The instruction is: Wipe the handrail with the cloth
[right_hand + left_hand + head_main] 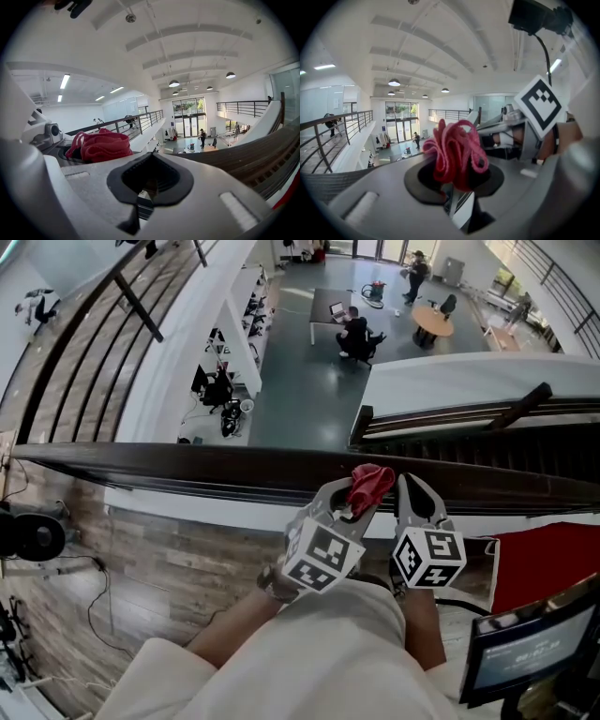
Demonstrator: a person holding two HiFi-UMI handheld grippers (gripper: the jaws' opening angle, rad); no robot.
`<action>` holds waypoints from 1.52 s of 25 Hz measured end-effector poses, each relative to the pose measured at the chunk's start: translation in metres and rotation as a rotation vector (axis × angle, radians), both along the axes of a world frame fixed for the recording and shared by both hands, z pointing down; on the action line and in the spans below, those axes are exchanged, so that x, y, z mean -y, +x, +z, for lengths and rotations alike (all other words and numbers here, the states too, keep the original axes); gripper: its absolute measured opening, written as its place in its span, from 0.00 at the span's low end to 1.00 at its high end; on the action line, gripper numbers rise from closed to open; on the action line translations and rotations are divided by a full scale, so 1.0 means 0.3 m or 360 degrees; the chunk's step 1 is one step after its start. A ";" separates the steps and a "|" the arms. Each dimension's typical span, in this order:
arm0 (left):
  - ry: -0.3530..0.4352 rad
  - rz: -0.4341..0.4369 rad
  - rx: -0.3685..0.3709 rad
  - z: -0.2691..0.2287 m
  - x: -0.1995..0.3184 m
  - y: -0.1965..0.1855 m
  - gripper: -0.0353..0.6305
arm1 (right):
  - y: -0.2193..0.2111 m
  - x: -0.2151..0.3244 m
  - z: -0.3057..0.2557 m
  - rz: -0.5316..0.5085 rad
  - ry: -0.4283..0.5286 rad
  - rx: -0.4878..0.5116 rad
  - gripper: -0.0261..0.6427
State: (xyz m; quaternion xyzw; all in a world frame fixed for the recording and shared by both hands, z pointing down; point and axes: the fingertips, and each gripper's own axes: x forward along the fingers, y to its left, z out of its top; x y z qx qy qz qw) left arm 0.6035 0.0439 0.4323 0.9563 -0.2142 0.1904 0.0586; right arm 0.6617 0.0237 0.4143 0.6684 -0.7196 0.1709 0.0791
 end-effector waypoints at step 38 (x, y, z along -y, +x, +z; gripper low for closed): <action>-0.0037 -0.0256 0.0098 0.160 0.058 -0.299 0.23 | -0.182 0.012 0.003 -0.0067 -0.0026 -0.0054 0.04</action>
